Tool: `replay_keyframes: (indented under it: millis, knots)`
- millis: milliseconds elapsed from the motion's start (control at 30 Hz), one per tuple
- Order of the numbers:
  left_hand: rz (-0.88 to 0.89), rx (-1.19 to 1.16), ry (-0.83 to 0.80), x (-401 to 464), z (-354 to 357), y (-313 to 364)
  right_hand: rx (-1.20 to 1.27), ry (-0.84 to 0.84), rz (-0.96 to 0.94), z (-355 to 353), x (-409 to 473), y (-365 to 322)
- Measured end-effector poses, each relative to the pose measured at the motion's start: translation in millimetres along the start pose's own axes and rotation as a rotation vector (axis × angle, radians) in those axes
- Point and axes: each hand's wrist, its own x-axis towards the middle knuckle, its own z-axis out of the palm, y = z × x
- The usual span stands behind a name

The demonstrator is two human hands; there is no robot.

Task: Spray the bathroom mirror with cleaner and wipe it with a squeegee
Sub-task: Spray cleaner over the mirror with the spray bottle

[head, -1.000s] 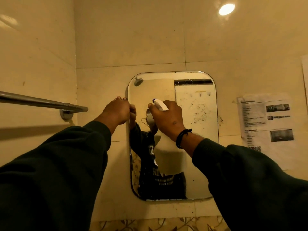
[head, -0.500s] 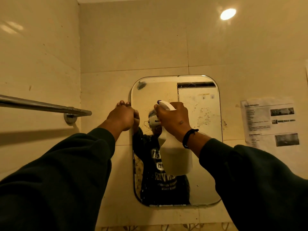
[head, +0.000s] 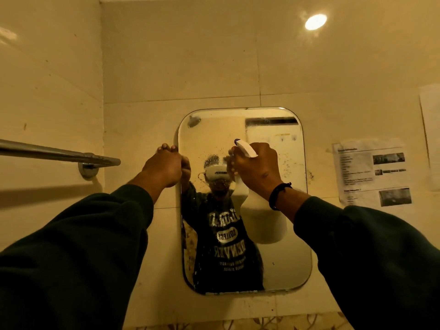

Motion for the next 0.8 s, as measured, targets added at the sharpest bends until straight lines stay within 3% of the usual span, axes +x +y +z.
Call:
replay_keyframes:
  millis: [400, 800]
  knots:
    - [-0.023, -0.007, -0.019, -5, 0, 4, 0.006, 0.001, -0.04, -20, -1, 16]
    - [-0.024, 0.034, -0.023, -8, -2, 8, 0.035, 0.058, 0.038, -37, 5, 32]
